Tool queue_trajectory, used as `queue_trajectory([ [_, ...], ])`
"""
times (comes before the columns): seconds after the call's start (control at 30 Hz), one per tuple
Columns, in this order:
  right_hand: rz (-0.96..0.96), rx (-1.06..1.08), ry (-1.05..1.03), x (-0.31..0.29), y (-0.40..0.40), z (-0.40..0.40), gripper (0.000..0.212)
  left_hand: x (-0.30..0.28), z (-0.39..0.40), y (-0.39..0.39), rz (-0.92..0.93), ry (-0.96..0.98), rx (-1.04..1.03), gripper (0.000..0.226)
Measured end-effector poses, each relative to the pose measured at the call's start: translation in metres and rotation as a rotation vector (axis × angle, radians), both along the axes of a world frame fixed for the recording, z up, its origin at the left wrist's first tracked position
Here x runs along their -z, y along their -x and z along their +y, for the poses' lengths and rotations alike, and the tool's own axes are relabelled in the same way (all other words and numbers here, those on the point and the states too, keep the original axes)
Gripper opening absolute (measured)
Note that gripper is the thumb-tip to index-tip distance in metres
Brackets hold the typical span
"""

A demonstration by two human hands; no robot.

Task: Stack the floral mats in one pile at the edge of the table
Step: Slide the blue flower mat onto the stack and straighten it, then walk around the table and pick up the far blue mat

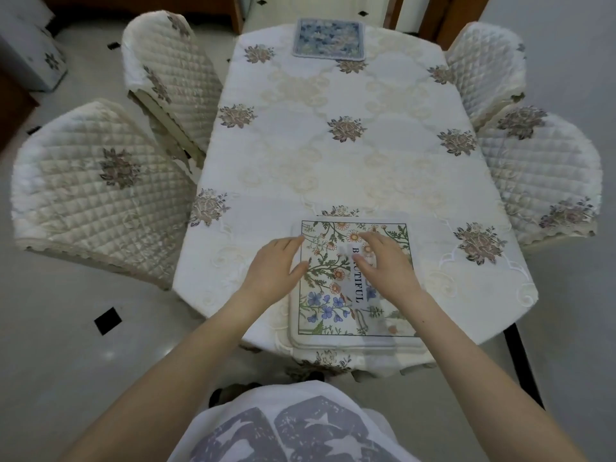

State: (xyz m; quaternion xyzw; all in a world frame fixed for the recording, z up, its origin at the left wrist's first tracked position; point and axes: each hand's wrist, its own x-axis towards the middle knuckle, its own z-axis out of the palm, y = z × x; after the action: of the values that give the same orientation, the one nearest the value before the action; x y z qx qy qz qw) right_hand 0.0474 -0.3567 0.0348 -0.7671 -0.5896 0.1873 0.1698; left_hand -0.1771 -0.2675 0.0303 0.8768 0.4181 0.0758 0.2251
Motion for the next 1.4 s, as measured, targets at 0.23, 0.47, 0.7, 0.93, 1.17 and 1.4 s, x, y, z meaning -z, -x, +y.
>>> queue_trajectory([
  [0.23,-0.031,-0.131,-0.22,-0.047,0.117,0.037,0.045,-0.044,0.005,0.113,-0.091,-0.284,-0.137,0.047],
  [0.47,-0.058,-0.307,-0.187,-0.034,0.291,0.056,0.049,-0.032,-0.015,0.287,-0.038,-0.18,-0.401,0.053],
  [0.7,-0.045,-0.563,-0.051,-0.007,0.458,0.083,0.048,-0.017,-0.048,0.462,0.192,-0.07,-0.623,0.059],
  [0.93,-0.021,-0.707,-0.079,-0.036,0.567,0.128,0.049,-0.039,-0.041,0.561,0.123,-0.074,-0.86,0.062],
  [1.17,0.03,-0.783,-0.122,-0.054,0.641,0.203,0.049,-0.046,0.013,0.617,0.09,-0.111,-0.935,0.056],
  [1.4,0.02,-0.827,-0.061,-0.031,0.717,0.304,0.05,-0.03,0.112,0.686,0.161,-0.025,-0.956,0.057],
])
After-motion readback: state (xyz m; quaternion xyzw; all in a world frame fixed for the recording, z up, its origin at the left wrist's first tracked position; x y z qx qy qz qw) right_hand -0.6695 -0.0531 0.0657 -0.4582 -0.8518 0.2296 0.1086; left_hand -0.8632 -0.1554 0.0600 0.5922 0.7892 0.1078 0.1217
